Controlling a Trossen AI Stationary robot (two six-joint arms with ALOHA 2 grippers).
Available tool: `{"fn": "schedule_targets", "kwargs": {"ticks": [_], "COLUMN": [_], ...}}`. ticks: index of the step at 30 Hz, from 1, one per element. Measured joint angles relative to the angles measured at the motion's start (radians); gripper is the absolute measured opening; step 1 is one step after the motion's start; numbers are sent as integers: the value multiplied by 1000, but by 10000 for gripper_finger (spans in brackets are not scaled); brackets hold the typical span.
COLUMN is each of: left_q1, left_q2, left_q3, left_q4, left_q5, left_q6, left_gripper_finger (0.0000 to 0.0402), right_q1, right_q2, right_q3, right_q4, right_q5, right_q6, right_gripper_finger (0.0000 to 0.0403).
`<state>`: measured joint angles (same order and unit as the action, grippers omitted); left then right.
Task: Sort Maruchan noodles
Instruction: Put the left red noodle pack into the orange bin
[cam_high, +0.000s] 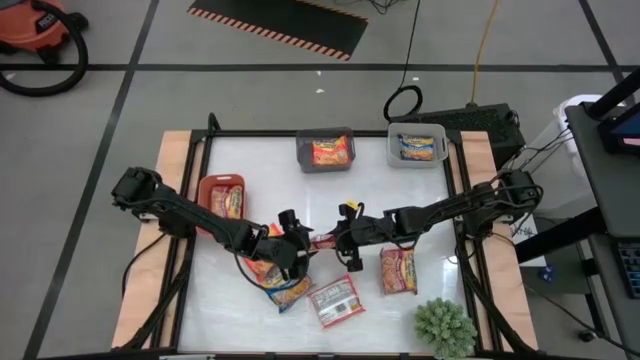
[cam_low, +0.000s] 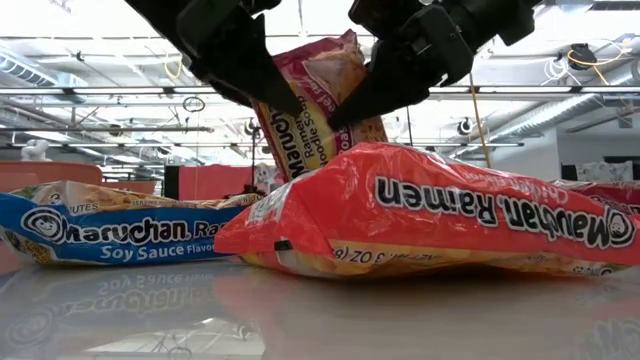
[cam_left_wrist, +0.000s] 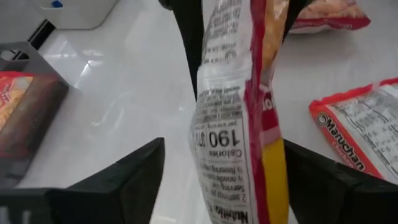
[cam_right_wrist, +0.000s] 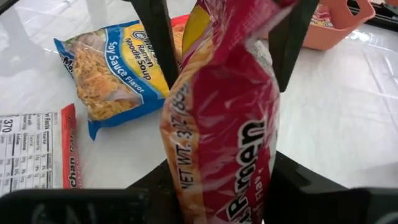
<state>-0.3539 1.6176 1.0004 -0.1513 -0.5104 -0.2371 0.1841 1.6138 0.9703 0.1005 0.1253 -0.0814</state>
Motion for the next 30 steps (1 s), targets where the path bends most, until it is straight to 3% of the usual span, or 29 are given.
{"fn": "schedule_targets", "kwargs": {"ticks": [15,23,30], "left_q1": [25,18,17], "left_q2": [-1,-21,-102], "left_q3": [0,0,5], "left_q4": [20,-8,-54], "left_q5": [-20,-24,-19], "left_q6": [26,25,-28], "left_gripper_finger": [120,110,108], "right_q1": [-33,-32,-23], "right_q2": [0,-8,-106], "right_q3": [0,0,0], "right_q4": [-4,3,-7], "right_q5": [1,42,57], "right_q6": [42,58,77], "right_gripper_finger": [123,123,124]}}
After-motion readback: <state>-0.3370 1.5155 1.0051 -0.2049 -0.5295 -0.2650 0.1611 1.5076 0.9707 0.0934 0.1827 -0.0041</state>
